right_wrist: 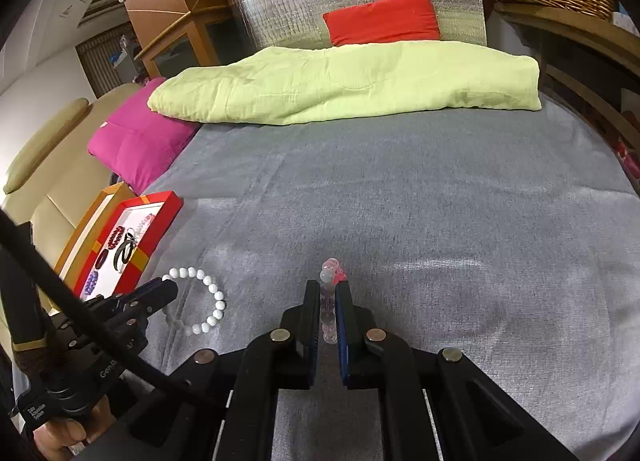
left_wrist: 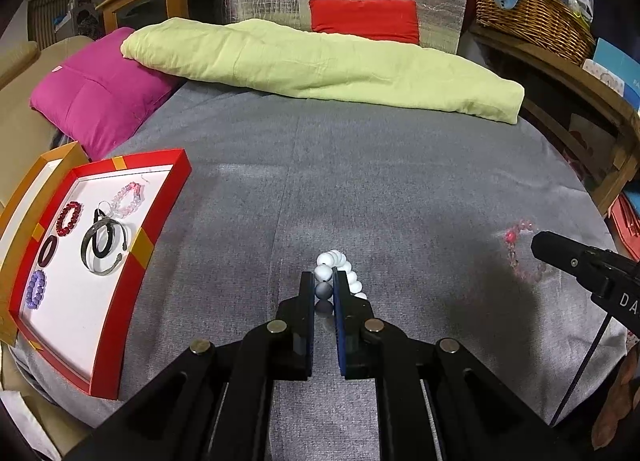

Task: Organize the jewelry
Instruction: 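Carry both bracelets over the red-rimmed tray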

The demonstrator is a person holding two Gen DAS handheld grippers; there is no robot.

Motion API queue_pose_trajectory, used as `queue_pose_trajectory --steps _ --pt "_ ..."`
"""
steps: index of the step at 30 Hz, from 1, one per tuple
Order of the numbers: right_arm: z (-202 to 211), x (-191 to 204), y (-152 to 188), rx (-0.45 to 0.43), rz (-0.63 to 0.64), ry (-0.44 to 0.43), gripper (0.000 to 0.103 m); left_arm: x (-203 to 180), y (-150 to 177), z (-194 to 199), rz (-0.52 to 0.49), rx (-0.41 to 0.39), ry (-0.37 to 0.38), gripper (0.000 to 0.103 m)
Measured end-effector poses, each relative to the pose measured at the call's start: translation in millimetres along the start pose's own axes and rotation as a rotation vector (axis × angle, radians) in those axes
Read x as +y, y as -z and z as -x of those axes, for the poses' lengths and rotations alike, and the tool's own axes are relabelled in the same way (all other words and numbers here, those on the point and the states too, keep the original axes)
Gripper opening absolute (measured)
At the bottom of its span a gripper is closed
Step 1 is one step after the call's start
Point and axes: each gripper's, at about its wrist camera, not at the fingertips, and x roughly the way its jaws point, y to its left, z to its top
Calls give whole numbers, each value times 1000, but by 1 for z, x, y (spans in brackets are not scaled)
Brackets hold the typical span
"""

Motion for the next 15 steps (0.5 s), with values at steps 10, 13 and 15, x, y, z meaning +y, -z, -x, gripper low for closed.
queue_pose_trajectory --steps 10,13,15 --pt "-4 -1 2 10 6 -3 8 -1 1 1 0 -9 -7 9" --pt "-7 -2 3 15 8 1 8 1 2 -2 0 -9 -14 9" --pt "-9 -3 4 18 5 0 8 2 3 -6 -2 -8 -25 9"
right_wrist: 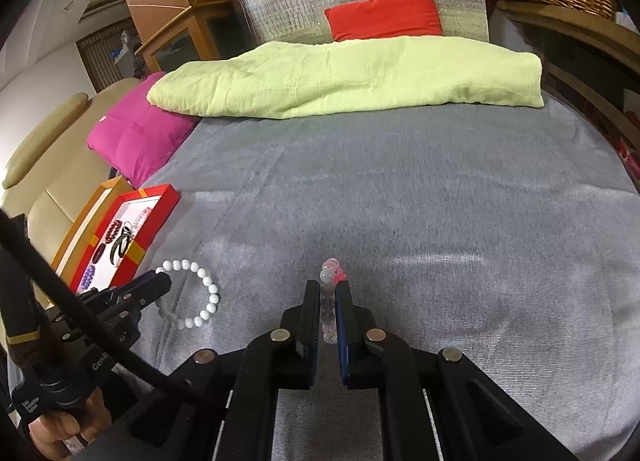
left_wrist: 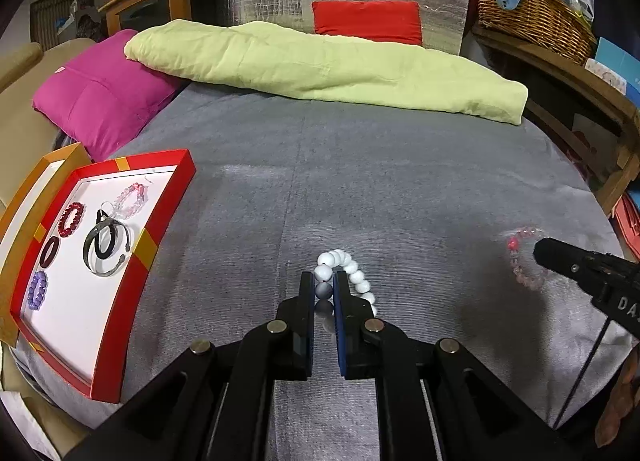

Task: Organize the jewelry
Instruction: 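Carry both bracelets over the red-rimmed tray, then lower both bracelets into the tray and open both tools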

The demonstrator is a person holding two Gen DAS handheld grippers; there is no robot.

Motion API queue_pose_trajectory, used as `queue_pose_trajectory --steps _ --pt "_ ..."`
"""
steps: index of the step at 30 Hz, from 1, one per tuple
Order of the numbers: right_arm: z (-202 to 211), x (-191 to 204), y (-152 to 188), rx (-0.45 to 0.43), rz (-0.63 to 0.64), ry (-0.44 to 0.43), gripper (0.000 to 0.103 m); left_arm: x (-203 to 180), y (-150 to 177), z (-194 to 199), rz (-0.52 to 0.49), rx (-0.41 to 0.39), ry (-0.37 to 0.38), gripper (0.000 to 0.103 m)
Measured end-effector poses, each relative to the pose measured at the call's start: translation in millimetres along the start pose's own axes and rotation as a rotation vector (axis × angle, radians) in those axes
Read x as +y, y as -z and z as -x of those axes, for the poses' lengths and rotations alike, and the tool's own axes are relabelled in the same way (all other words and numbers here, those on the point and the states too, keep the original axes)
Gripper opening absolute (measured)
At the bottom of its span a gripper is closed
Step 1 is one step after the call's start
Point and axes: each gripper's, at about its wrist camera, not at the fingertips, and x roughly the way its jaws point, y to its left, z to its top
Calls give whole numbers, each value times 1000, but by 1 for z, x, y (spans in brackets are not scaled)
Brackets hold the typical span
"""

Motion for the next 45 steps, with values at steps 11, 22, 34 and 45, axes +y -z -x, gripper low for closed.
queue_pose_trajectory --steps 11,22,34,45 --pt "-15 -3 5 15 2 8 8 -1 1 -13 -3 -9 6 9" --pt "-29 -13 9 44 -12 9 8 -4 1 -15 -14 -16 14 9" --pt "-22 -6 14 65 -40 -27 8 7 -2 -5 25 -19 42 9" --pt "-9 71 -17 57 60 -157 8 80 -39 62 120 -145 32 9"
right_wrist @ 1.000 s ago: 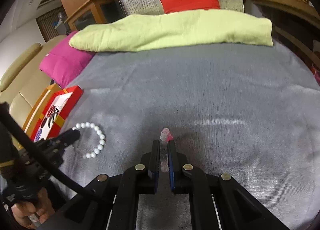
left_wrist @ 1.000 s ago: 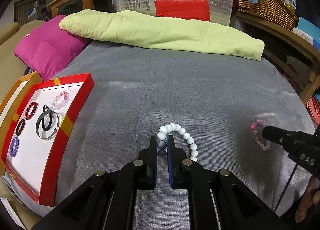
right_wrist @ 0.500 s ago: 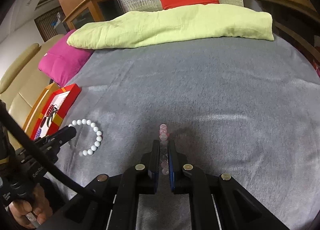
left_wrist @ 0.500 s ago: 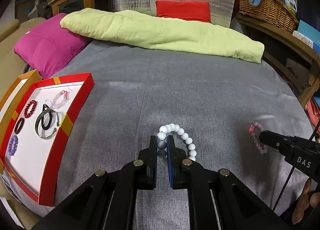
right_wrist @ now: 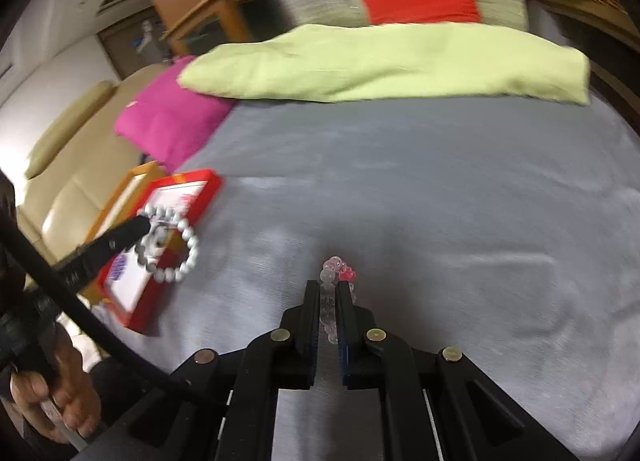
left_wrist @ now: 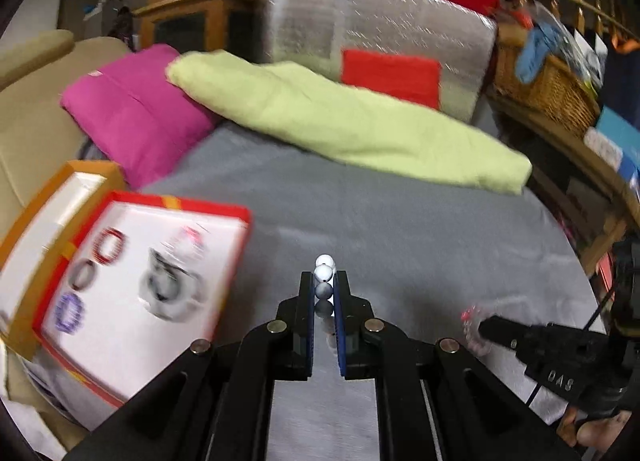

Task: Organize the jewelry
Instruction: 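Lower both bracelets into the tray and open both tools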

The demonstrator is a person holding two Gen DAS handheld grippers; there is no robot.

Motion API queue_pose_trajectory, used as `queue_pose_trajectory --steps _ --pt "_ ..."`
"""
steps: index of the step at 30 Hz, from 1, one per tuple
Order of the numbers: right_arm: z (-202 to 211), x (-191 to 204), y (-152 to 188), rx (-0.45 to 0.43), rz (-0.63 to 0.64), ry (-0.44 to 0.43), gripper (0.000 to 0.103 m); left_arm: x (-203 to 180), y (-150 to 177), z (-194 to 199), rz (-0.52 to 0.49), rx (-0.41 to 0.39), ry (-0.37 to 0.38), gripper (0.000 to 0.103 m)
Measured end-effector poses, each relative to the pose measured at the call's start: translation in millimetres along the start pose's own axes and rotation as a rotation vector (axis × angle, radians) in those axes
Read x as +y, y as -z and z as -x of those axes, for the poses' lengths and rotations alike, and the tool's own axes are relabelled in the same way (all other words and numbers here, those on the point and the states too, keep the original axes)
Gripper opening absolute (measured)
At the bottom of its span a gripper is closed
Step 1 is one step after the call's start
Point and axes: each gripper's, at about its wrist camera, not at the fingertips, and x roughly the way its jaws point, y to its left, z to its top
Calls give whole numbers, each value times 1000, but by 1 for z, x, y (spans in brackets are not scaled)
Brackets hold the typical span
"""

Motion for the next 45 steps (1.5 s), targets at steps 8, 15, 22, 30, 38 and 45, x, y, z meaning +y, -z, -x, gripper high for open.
queue_pose_trajectory --steps 8,15,22,30,38,45 --pt "-36 107 -35 30 120 -182 8 102 -9 8 91 -11 -139 9" --pt "-83 185 -38 113 159 -315 8 184 16 -14 188 87 -201 9" --pt "-126 227 -21 209 201 -349 8 218 26 -26 248 128 -173 9" --pt "-152 225 -21 277 170 -335 8 219 21 -40 216 133 -132 9" --pt "-169 225 -18 309 158 -312 8 243 48 -63 251 230 -189 9" --pt "-166 242 -20 317 153 -380 8 244 52 -67 240 234 -198 9"
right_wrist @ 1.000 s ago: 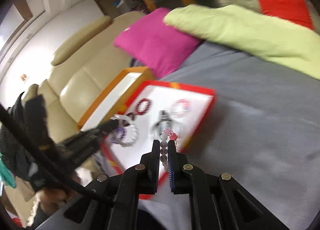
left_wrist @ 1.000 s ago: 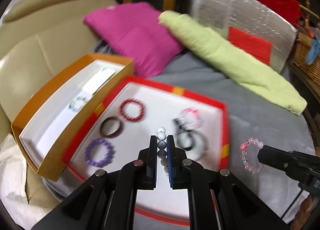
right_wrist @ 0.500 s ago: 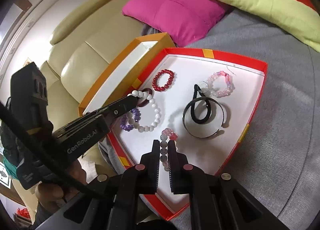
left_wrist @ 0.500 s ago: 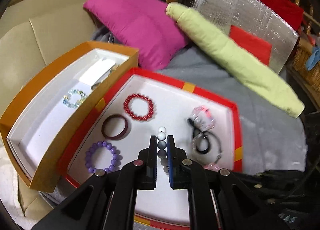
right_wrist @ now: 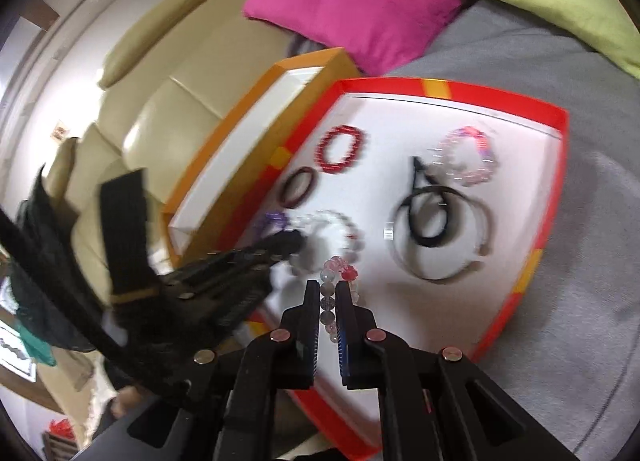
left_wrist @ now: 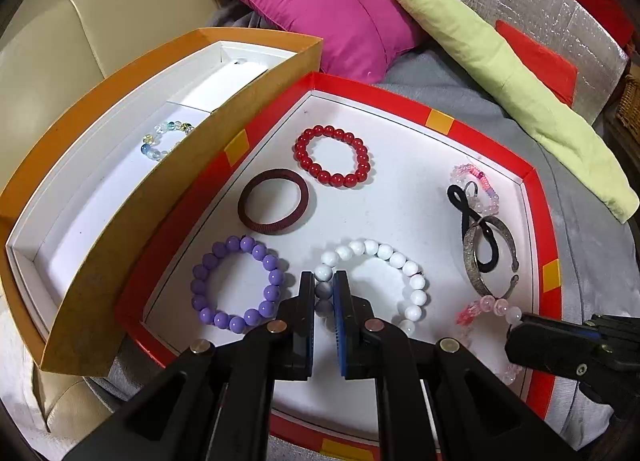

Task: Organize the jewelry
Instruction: 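Lower both bracelets into the tray and open both tools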

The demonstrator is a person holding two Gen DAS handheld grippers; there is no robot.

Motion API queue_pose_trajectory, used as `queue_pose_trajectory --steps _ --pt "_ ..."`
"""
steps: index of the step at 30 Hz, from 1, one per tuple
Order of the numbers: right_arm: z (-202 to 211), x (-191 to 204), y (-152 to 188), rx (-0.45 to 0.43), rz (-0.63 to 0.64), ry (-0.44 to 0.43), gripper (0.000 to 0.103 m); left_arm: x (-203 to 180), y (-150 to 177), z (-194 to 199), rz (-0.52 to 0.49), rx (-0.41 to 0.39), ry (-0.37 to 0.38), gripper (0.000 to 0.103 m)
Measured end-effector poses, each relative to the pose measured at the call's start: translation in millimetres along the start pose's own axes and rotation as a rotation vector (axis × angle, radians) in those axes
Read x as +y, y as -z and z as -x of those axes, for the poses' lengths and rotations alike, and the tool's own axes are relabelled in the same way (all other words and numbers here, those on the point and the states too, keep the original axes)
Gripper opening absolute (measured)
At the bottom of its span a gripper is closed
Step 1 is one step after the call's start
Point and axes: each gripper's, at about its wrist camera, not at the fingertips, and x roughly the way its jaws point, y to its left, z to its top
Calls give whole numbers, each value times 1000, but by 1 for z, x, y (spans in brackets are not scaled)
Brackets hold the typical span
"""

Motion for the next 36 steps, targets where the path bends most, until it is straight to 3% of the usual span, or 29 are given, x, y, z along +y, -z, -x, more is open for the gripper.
queue_pose_trajectory --steps 5,14,36 --pt "-10 -25 3 46 -55 91 8 0 0 -1 -2 -5 -1 9" --pt "-9 -15 4 52 5 149 11 -5 2 2 -13 -5 -10 9" --pt "4 -12 5 21 33 211 11 -11 1 13 -26 -17 -28 11"
